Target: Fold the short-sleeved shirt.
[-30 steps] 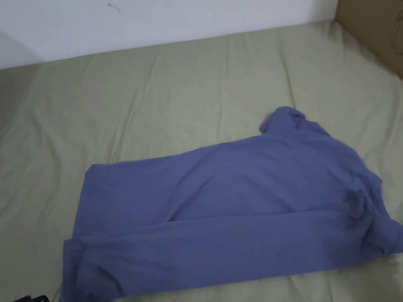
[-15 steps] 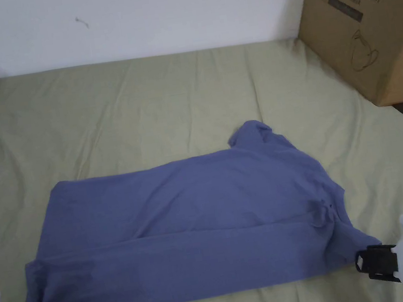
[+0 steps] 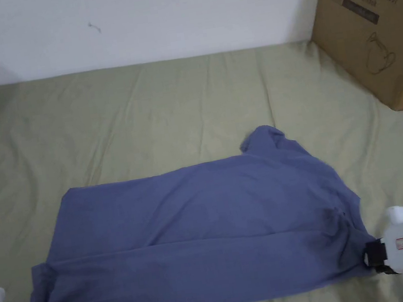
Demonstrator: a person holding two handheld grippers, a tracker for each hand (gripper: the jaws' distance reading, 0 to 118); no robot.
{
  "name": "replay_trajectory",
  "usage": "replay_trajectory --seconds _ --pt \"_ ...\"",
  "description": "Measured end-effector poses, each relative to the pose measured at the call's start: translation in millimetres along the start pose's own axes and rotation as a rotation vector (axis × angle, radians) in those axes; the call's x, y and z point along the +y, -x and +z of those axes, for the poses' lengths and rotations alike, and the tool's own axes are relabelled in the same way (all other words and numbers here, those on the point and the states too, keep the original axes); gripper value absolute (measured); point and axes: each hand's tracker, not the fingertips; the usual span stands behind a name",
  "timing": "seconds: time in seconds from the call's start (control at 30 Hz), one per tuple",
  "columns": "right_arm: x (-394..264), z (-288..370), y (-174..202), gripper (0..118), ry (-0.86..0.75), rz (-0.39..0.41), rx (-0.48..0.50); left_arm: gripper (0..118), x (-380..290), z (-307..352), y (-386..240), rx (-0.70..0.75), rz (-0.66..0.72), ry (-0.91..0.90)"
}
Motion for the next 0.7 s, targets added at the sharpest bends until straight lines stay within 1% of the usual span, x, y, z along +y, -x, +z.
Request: replay_trajectory --seconds 0.07,0.13,0.2,0.23,0.27,0.33,0.43,0.5,0.53,0.57,0.6,0.63,0.67,0.7 --pt "-5 17 -10 4 -0.040 -0.036 0.046 6 -1 10 -1 -0.004 -0.028 -0.002" --pt "-11 34 -18 4 -0.042 -0.044 0.088 6 -5 20 0 -0.006 -0.050 0.003" --pt "-20 47 -24 4 -0.033 -0.033 0.081 6 -13 30 1 0.032 -0.087 0.008" --pt "-27 53 -26 4 -0.028 0.000 0.072 6 -21 35 3 0.038 -0.095 0.014" --pt "-43 64 -17 4 -0.026 0.025 0.066 6 -30 41 6 0.035 -0.093 0.015" --pt "-62 65 -22 4 0.004 0.019 0.042 6 -47 47 12 0.014 -0.078 0.039" --pt "-95 51 -34 4 0.069 0.013 0.023 6 -77 45 18 0.039 -0.098 0.091" --pt "-112 41 -36 4 0.067 0.003 0.027 7 -91 35 23 0.035 -0.099 0.111" --pt "-116 38 -37 11 0.051 -0.020 0.039 13 -94 32 26 0.025 -0.096 0.103" --pt "-117 41 -36 26 0.020 -0.034 0.033 25 -96 31 27 0.015 -0.079 0.084" --pt "-115 45 -36 46 0.017 -0.038 0.028 39 -94 32 24 0.038 -0.063 0.094" --pt "-113 49 -35 59 0.017 -0.044 0.021 55 -93 34 24 0.063 -0.051 0.101" --pt "-109 55 -34 60 0.018 -0.041 0.011 66 -89 38 24 0.069 -0.043 0.087" --pt "-104 62 -32 60 0.007 -0.013 -0.008 74 -85 45 24 0.077 -0.045 0.066"
